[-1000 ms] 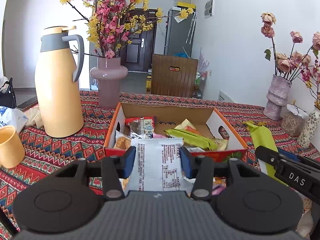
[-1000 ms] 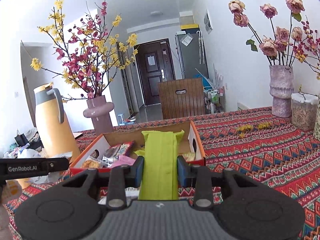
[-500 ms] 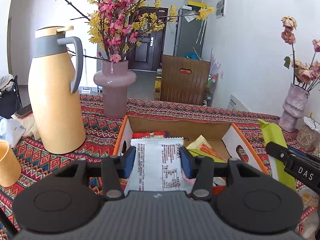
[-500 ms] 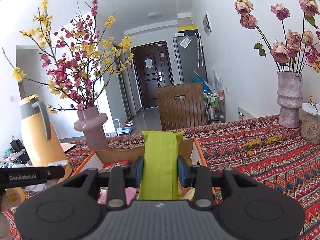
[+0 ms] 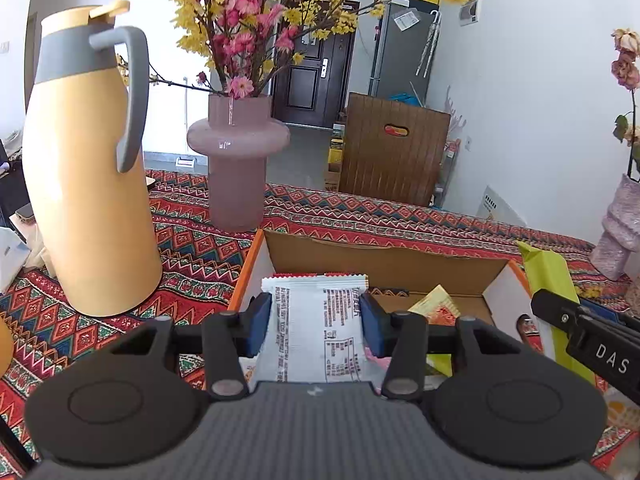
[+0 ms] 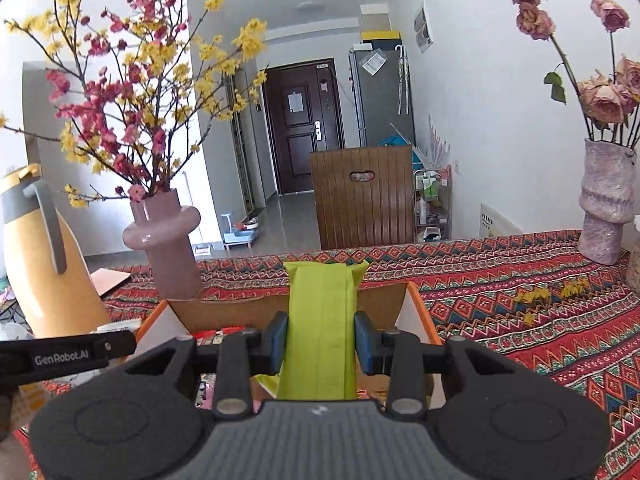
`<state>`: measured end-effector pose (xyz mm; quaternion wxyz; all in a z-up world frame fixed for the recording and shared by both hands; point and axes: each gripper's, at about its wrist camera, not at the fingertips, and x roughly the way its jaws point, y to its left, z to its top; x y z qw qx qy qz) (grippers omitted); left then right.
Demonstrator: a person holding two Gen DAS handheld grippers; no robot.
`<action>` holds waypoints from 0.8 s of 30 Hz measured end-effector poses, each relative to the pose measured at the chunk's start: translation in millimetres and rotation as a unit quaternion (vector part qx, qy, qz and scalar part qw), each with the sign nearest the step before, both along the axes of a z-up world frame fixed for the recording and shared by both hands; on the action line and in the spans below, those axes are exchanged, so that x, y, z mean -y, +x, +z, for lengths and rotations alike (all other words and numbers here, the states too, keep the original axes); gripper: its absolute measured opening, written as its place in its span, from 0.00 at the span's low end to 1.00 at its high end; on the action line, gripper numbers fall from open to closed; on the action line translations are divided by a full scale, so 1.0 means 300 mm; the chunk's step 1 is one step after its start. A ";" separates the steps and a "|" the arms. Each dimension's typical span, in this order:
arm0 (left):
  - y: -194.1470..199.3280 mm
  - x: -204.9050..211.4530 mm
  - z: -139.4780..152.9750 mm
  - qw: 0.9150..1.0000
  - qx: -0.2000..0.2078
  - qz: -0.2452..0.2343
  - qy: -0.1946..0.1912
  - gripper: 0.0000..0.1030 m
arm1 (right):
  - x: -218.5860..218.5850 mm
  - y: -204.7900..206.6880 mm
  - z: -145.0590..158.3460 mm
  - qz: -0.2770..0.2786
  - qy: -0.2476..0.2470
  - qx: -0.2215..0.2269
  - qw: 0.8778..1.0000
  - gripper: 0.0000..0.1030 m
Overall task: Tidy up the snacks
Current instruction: 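Carry the white cookie packet and green bar pack over the box with both grippers, then release the cookie packet into the box with the left gripper while the right gripper releases the green pack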
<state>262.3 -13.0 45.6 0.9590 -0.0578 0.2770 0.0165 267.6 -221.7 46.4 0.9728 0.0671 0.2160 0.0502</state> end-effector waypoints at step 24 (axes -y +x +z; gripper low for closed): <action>-0.013 -0.035 -0.072 0.999 0.049 0.019 0.000 1.00 | 0.053 0.047 -0.115 -0.029 0.030 -0.015 0.999 0.98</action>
